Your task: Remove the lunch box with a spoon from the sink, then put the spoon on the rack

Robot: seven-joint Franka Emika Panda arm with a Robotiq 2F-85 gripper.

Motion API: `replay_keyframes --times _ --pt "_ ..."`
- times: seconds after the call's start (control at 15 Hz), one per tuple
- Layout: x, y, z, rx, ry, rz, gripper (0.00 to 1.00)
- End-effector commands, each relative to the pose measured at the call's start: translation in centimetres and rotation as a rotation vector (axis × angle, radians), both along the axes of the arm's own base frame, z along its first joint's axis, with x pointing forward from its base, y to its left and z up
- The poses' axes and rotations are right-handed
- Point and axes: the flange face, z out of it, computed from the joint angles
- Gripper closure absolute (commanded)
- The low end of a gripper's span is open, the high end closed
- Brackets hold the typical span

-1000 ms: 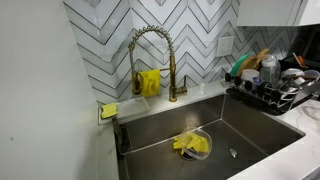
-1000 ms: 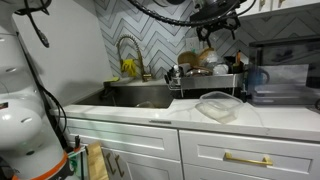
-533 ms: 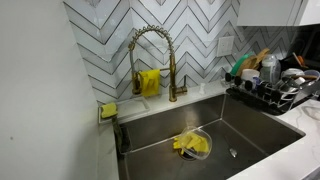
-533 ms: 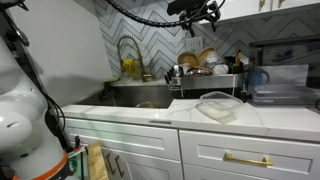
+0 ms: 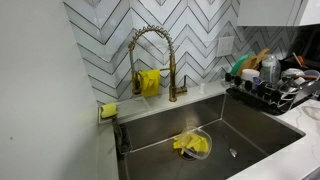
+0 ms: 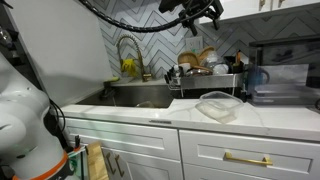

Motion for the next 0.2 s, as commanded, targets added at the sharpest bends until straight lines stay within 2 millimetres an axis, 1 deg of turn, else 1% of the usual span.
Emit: replay_keyframes --times 0.0,0.13 --pt "-0.34 -0.2 0.08 0.004 0.0 -0.008 0.0" --pt "-0.65 -0.21 0.09 0.007 -0.001 -0.012 0.0"
